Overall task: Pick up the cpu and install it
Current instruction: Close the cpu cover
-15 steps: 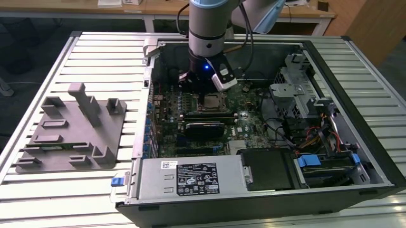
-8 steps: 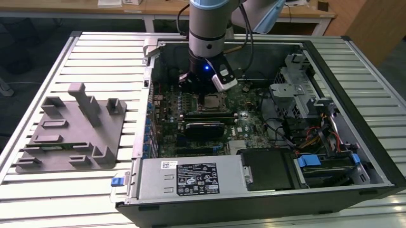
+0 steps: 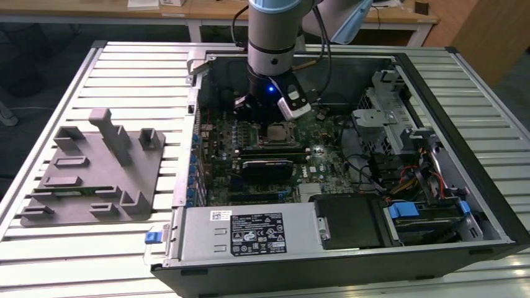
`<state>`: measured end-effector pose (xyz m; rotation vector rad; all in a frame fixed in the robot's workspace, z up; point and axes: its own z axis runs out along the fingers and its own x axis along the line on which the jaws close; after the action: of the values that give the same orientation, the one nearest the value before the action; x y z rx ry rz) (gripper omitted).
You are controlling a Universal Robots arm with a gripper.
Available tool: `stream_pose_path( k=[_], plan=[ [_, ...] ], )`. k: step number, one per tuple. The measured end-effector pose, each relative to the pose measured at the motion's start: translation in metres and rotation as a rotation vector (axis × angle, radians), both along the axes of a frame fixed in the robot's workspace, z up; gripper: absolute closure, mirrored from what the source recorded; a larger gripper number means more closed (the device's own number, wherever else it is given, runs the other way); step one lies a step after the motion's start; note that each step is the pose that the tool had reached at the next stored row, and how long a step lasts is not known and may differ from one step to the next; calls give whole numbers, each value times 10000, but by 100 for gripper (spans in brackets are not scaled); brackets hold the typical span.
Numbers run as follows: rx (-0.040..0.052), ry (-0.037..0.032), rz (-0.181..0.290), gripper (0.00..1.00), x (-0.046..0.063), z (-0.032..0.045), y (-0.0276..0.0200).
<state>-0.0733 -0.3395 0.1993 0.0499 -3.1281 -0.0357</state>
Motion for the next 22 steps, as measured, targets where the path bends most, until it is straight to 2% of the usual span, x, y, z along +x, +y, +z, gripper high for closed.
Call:
stream_pose_path(
  k=[22],
  plan=[
    [4,-3,26,89,73,-9,1]
  ],
)
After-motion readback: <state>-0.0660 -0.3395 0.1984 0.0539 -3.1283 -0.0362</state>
